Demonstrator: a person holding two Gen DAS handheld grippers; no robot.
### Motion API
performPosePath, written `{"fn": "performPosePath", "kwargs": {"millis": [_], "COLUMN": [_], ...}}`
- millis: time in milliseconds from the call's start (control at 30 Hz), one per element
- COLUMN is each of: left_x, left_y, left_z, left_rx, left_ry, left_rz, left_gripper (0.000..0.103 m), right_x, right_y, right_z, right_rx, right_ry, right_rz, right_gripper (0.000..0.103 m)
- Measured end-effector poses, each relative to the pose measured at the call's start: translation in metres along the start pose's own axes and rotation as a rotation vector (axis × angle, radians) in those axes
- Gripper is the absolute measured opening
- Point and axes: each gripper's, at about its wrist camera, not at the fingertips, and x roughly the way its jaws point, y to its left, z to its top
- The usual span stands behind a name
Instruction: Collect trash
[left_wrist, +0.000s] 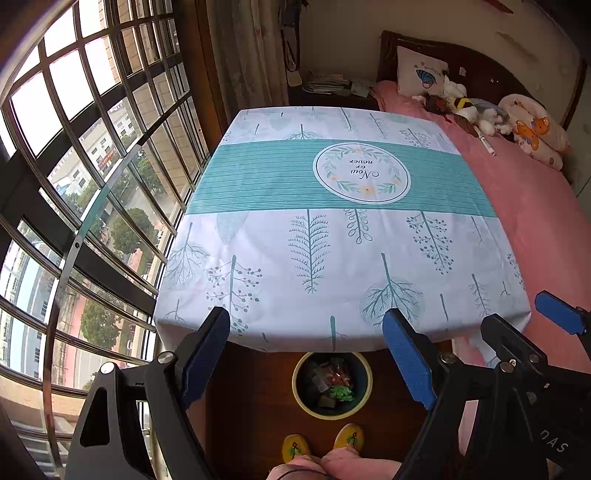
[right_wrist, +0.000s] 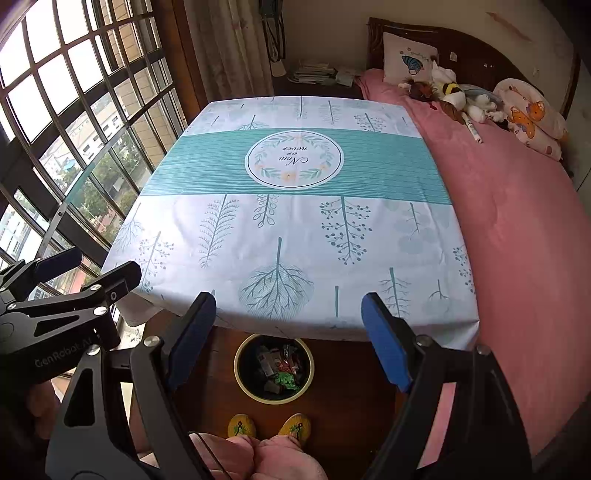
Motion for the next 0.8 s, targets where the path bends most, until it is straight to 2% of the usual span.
{"fn": "performPosePath", "kwargs": {"millis": [800], "left_x": [0.0], "left_y": [-0.001], "left_z": [-0.008], "left_rx": [0.019], "left_ry": [0.0], "left_rz": [-0.01], "left_gripper": [0.087], "right_x": [-0.006], "right_y": [-0.004], "right_z": [-0.012], "right_rx": [0.016], "right_ry": [-0.005], "right_rz": [0.007], "right_gripper": [0.079]}}
